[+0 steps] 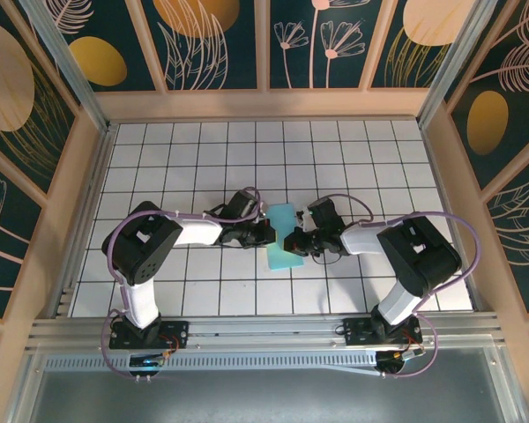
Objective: Fold a paper plane with a square sheet of paper (fold left side to right side)
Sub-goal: First fold the square sheet of paper in half at the center of the table.
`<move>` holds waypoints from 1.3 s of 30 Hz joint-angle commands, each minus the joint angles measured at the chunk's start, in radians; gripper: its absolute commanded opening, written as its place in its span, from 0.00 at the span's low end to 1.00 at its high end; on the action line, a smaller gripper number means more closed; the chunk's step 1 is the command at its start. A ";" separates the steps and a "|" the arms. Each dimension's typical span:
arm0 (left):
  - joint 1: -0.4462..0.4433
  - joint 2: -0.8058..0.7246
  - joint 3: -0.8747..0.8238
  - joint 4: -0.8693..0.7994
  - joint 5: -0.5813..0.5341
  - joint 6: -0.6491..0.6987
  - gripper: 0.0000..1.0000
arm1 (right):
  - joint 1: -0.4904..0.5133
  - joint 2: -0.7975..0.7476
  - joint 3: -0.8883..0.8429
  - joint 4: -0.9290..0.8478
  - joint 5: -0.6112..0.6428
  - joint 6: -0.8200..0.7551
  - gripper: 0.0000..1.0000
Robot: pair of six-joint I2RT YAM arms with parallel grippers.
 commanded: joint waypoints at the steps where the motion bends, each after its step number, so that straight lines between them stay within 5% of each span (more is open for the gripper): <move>1: 0.002 -0.003 0.043 -0.032 -0.020 0.022 0.00 | 0.001 0.006 -0.025 -0.099 0.082 -0.032 0.00; 24: 0.006 0.045 -0.020 -0.012 -0.111 0.054 0.00 | -0.011 0.035 -0.018 -0.152 0.109 -0.062 0.00; 39: 0.128 0.066 0.016 -0.060 -0.160 0.101 0.00 | -0.019 0.034 -0.034 -0.155 0.118 -0.074 0.00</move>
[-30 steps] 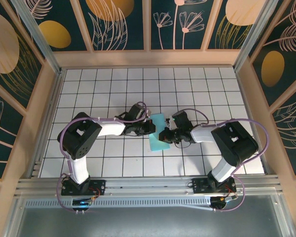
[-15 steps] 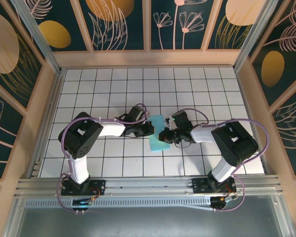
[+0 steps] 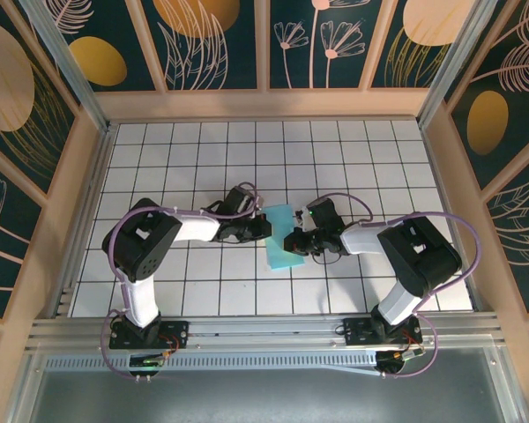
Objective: Fold a paper plane with a square sheet of paper (fold left side to right side)
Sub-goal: First fold the square sheet of paper in half at the center of the table.
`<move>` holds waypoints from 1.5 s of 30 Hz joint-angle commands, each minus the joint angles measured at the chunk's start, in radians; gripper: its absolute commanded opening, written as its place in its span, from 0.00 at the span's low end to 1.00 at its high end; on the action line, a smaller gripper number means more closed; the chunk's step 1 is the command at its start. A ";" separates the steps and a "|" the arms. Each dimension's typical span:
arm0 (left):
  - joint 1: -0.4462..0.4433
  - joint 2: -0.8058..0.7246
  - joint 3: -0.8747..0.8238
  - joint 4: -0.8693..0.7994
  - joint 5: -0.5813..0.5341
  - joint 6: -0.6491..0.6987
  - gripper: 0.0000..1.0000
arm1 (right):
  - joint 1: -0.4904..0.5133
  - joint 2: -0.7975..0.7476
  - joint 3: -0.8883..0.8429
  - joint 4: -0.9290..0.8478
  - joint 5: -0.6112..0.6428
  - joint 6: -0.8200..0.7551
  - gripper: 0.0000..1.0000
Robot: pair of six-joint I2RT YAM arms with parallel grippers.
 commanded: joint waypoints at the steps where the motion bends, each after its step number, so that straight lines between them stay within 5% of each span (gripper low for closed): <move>1: 0.077 0.048 0.023 -0.084 -0.125 0.052 0.00 | -0.015 0.033 -0.038 -0.144 0.104 -0.025 0.00; 22: 0.181 0.041 0.125 -0.123 -0.156 0.099 0.00 | -0.015 0.020 -0.043 -0.135 0.090 -0.021 0.00; 35: 0.084 -0.050 0.016 0.072 0.054 -0.001 0.00 | -0.015 0.027 -0.051 -0.119 0.088 -0.013 0.00; 45: 0.066 0.058 0.108 0.053 0.013 0.010 0.00 | -0.015 0.039 -0.051 -0.110 0.085 -0.009 0.00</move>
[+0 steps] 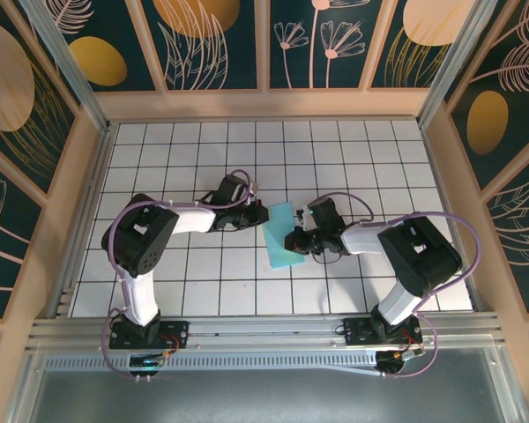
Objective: Fold a paper plane with a square sheet of paper (fold left side to right side)
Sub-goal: First fold the square sheet of paper in half at the center of the table.
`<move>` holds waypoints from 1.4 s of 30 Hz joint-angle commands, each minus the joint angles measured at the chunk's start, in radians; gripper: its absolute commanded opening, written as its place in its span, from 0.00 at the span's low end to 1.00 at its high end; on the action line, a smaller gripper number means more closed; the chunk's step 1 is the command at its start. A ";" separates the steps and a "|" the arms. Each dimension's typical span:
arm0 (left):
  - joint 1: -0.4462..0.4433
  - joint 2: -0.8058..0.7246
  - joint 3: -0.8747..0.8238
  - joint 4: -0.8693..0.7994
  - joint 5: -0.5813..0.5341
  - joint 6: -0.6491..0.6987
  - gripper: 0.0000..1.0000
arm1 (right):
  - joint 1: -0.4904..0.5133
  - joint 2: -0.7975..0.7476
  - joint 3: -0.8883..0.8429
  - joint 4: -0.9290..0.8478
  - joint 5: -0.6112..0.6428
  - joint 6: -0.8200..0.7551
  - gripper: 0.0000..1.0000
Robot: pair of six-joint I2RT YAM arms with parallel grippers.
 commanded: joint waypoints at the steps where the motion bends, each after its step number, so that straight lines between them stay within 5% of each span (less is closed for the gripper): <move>1: 0.004 0.037 0.053 -0.015 -0.019 0.018 0.00 | -0.009 0.040 -0.048 -0.126 0.075 -0.011 0.00; 15: 0.009 0.089 0.050 -0.045 -0.135 0.043 0.00 | -0.010 0.030 -0.051 -0.139 0.086 -0.012 0.00; 29: 0.113 0.135 0.153 -0.124 -0.163 0.115 0.00 | -0.010 0.026 -0.058 -0.117 0.083 0.010 0.00; 42: 0.018 -0.117 0.006 -0.134 -0.128 0.081 0.00 | 0.034 0.002 -0.103 0.055 0.099 0.179 0.00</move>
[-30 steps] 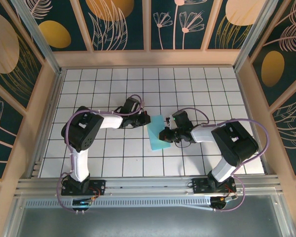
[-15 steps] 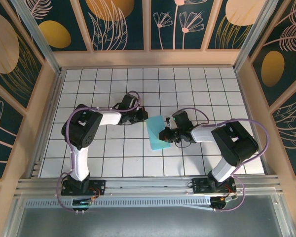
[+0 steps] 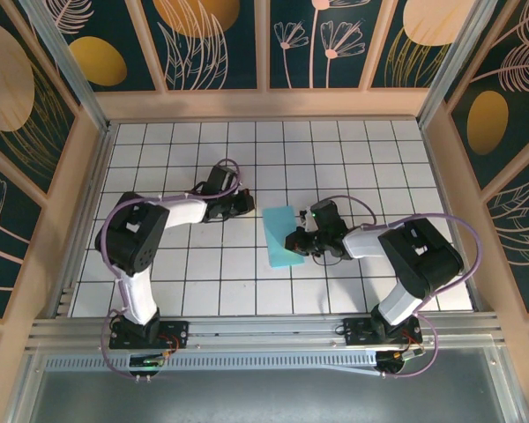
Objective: Fold a paper plane with a square sheet of paper (fold left side to right side)
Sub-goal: First fold the square sheet of paper in half at the center of the table, then fold the triangle a second time at the center of the table.
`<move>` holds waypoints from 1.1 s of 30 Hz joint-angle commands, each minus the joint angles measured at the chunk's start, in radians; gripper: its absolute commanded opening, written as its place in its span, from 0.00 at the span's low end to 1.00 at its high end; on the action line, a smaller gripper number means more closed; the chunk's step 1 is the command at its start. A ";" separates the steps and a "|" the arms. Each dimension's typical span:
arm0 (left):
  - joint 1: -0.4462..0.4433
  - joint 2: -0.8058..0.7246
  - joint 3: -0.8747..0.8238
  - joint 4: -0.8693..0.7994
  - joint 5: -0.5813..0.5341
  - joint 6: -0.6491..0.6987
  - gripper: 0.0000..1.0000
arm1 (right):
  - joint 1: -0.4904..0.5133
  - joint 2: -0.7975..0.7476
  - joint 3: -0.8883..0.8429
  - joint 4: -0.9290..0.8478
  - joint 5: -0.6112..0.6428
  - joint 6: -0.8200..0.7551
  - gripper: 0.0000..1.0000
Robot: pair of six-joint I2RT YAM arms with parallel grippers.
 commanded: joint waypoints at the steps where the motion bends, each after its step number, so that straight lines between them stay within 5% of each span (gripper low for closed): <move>1: -0.072 -0.067 -0.026 -0.021 0.019 -0.029 0.00 | 0.032 0.018 -0.051 -0.034 0.083 0.087 0.00; 11: -0.150 -0.006 -0.060 -0.001 0.000 -0.123 0.00 | 0.059 0.005 -0.032 -0.054 0.146 0.113 0.00; 28: -0.167 0.056 -0.057 -0.037 -0.026 -0.090 0.00 | 0.067 -0.027 0.015 -0.076 0.121 0.093 0.00; 33: -0.167 0.064 -0.067 -0.047 -0.042 -0.084 0.00 | 0.057 -0.123 0.079 -0.148 0.131 0.065 0.15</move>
